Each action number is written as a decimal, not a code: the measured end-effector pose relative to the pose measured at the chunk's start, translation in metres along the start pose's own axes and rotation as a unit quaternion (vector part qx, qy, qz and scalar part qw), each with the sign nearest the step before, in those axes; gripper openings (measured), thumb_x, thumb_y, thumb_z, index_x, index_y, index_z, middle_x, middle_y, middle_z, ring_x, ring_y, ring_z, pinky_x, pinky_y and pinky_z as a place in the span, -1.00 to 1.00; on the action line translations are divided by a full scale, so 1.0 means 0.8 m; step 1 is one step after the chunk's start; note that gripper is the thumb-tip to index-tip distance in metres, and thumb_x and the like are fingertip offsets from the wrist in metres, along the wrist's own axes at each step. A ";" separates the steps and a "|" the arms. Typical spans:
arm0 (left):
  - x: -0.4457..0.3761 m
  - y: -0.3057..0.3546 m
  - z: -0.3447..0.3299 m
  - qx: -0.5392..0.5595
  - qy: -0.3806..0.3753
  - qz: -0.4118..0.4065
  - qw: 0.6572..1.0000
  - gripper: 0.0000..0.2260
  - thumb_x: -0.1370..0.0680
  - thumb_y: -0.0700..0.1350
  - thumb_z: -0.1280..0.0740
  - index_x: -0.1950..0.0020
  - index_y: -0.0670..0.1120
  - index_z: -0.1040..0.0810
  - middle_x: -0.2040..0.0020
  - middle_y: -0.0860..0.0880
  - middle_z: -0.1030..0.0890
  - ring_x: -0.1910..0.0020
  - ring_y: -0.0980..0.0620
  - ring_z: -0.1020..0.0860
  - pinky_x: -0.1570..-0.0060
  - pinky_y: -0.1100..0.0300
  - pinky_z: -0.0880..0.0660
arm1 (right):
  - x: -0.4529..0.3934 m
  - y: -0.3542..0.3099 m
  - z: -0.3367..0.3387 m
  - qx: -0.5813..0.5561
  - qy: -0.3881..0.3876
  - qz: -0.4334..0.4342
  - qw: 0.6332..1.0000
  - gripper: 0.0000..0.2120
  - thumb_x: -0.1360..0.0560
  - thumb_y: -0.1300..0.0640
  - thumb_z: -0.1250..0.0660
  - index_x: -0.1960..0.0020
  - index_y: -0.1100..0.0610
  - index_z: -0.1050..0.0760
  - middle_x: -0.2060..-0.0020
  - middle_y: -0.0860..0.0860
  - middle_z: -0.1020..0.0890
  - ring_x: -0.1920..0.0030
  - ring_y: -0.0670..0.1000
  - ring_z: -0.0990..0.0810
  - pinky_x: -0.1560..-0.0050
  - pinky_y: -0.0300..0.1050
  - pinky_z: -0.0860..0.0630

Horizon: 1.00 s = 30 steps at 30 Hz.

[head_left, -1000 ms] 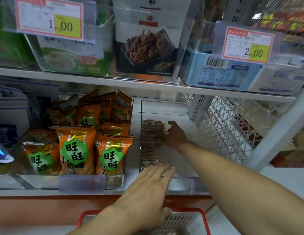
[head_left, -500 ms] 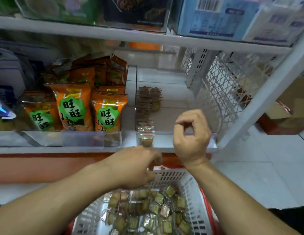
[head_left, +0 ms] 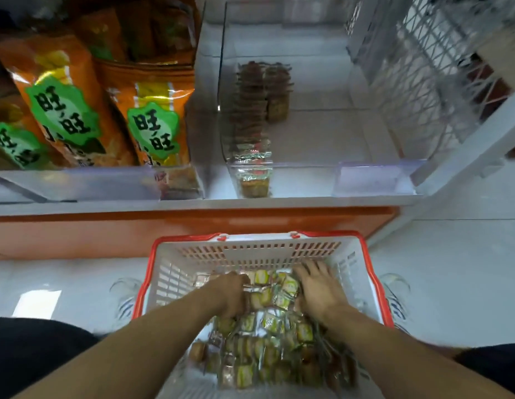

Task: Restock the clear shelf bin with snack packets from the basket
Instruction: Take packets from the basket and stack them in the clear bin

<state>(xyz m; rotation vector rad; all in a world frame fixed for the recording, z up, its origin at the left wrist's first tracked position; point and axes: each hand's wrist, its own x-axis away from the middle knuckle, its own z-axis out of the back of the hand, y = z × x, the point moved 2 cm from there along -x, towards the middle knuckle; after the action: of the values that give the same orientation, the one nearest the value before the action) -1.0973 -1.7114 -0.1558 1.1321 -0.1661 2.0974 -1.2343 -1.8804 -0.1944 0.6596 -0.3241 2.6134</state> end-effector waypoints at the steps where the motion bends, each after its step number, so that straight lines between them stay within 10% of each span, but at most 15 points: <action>1: -0.013 -0.001 -0.010 0.011 0.005 0.000 1.000 -0.35 -0.55 -0.01 -0.39 -0.60 -0.06 -0.26 -0.55 -0.18 -0.34 -0.48 -0.20 -0.38 -0.43 0.00 -0.38 | -0.010 0.000 -0.005 0.013 -0.006 -0.001 1.000 -0.15 -0.42 0.06 -0.47 -0.60 -0.02 -0.12 -0.56 0.05 -0.20 -0.56 0.17 -0.08 -0.59 0.19 0.00; 9: -0.102 0.014 -0.055 0.024 0.031 -0.022 0.999 -0.34 -0.63 -0.03 -0.27 -0.67 0.01 -0.05 -0.67 -0.09 -0.07 -0.64 -0.14 -0.03 -0.56 -0.13 -0.16 | -0.060 -0.025 -0.049 0.046 -0.124 0.052 0.990 -0.17 -0.47 0.16 -0.40 -0.60 -0.08 -0.03 -0.54 0.09 -0.24 -0.56 0.19 -0.15 -0.42 0.17 -0.35; 16: -0.115 -0.004 -0.061 0.068 0.053 0.003 0.996 -0.49 -0.56 -0.15 -0.34 -0.49 -0.02 -0.31 -0.51 -0.14 -0.33 -0.49 -0.18 -0.31 -0.43 -0.01 -0.34 | -0.059 -0.039 -0.059 0.020 -0.079 0.084 0.993 -0.21 -0.46 0.02 -0.45 -0.55 0.04 -0.12 -0.46 0.07 -0.34 -0.43 0.22 -0.31 -0.18 0.06 -0.47; 21: -0.120 0.002 -0.062 0.118 0.048 0.029 0.991 -0.65 -0.51 -0.27 -0.32 -0.17 0.06 -0.33 -0.04 -0.06 -0.53 -0.07 -0.13 -0.51 -0.14 -0.06 -0.51 | -0.044 -0.033 -0.067 0.007 -0.030 0.104 0.994 -0.42 -0.43 0.15 -0.41 -0.40 0.06 -0.30 -0.35 0.03 -0.42 -0.34 0.14 -0.33 -0.01 0.01 -0.51; 30: -0.113 0.012 -0.085 -0.060 0.006 0.046 0.997 -0.47 -0.57 0.03 -0.37 -0.51 -0.09 -0.36 -0.45 -0.14 -0.38 -0.47 -0.17 -0.31 -0.44 -0.10 -0.32 | -0.047 -0.054 -0.060 -0.016 -0.076 0.102 0.992 -0.34 -0.42 0.02 -0.45 -0.46 0.00 -0.29 -0.41 0.03 -0.40 -0.44 0.18 -0.28 -0.27 0.09 -0.41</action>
<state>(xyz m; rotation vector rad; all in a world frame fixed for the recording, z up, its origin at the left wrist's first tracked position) -1.1184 -1.7382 -0.2645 1.0579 -0.3394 2.1432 -1.2039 -1.8398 -0.2495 0.8566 -0.5027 2.7488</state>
